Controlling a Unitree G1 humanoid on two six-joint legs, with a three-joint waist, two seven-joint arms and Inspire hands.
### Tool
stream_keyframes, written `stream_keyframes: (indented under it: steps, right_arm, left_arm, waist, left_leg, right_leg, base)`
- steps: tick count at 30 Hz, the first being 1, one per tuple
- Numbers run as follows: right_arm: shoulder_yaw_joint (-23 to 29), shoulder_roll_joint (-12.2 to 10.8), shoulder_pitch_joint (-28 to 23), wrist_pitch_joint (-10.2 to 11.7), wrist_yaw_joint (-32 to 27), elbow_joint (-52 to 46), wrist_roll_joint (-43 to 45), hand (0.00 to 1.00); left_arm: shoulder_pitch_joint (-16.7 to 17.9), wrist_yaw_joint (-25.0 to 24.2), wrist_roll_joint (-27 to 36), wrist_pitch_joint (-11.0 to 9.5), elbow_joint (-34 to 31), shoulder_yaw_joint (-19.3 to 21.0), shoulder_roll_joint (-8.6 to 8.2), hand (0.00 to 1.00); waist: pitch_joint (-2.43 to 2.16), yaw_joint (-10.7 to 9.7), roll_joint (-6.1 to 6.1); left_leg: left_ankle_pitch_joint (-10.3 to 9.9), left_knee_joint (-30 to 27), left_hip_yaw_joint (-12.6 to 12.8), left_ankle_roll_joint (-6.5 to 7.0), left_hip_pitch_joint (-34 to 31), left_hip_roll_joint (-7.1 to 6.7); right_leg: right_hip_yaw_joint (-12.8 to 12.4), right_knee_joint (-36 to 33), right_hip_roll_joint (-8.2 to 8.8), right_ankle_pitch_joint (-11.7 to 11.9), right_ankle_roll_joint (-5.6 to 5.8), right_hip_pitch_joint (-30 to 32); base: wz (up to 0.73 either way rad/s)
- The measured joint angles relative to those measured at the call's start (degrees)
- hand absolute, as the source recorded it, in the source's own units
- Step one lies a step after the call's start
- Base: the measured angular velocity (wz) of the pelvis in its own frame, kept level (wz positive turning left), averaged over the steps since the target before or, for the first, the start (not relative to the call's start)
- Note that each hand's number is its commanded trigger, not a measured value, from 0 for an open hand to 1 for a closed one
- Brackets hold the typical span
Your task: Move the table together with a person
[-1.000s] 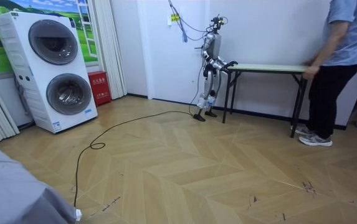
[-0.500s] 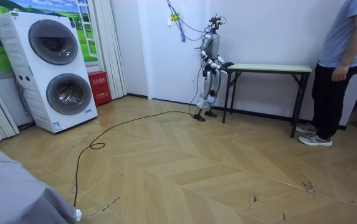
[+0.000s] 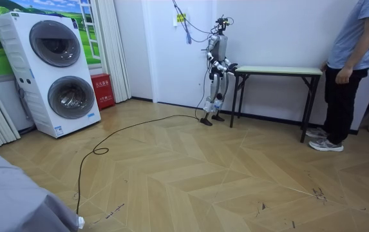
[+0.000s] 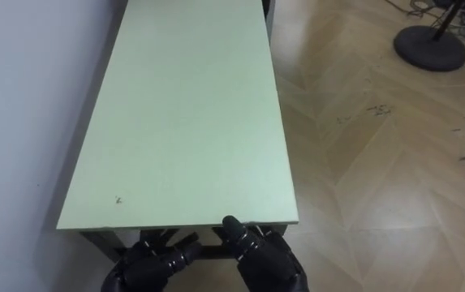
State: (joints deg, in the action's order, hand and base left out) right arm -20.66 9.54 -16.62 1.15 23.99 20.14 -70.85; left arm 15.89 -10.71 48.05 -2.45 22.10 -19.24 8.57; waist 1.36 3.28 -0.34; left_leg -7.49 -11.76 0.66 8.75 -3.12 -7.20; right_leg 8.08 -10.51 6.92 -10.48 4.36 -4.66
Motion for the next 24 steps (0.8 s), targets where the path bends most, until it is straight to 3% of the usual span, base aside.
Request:
stream_keyframes:
  steps: [7, 13, 17, 21, 24]
  right_arm:
    - [0.4, 0.2, 0.3, 0.0, 0.1, 0.0, 10.3, 0.0]
    - [0.8, 1.2, 1.0, 0.1, 1.2, 4.3, 24.6, 0.0]
    - [0.7, 1.7, 1.9, 0.2, 0.5, 11.0, 33.1, 0.0]
    - [1.7, 1.7, 2.7, 0.1, -3.5, 17.2, 41.7, 0.0]
    - [1.7, 1.6, 4.8, 0.2, -6.6, 25.7, 43.2, 0.0]
  left_arm:
    - [0.0, -0.1, -1.6, 0.1, 0.5, 0.0, 1.25, 0.0]
    - [0.3, -0.1, -6.6, 0.1, 1.7, -0.1, 2.36, 0.0]
    - [0.4, -0.1, -7.7, 0.2, 6.6, 0.0, 3.43, 0.0]
    - [0.1, 0.2, -12.5, 0.2, 13.4, 0.1, 3.4, 0.0]
    - [-2.7, 1.0, -12.8, -0.1, 20.9, 1.0, 2.84, 0.0]
  waist:
    - [-0.09, -0.7, -0.38]
    - [-0.82, -1.1, -0.42]
    - [-0.88, -1.4, -1.07]
    - [-0.76, -1.2, -1.49]
    - [-0.73, -1.0, -1.24]
  left_leg:
    - [-0.3, 0.0, 0.1, -0.46, 0.1, 0.31]
    - [-0.3, 0.1, 0.6, -0.8, 0.1, 0.86]
    - [-0.4, 0.4, 0.7, -1.27, 0.6, 1.18]
    - [-0.6, 0.2, 0.7, -1.68, 0.1, 1.5]
    - [-0.7, 0.2, 0.7, -1.85, 0.3, 1.7]
  right_leg:
    - [-0.4, -0.1, -0.39, 0.0, 0.0, 0.0]
    - [-0.1, 0.0, -0.68, 0.0, -0.01, 0.2]
    - [-0.2, 0.2, -1.06, 0.0, -0.04, -0.3]
    - [0.1, 0.9, -1.41, 0.1, -0.19, -0.2]
    - [1.0, 0.9, -1.51, 0.2, -0.23, -0.3]
  base:
    - [-0.03]
    - [-0.04]
    - [-0.02]
    - [0.0]
    - [-0.01]
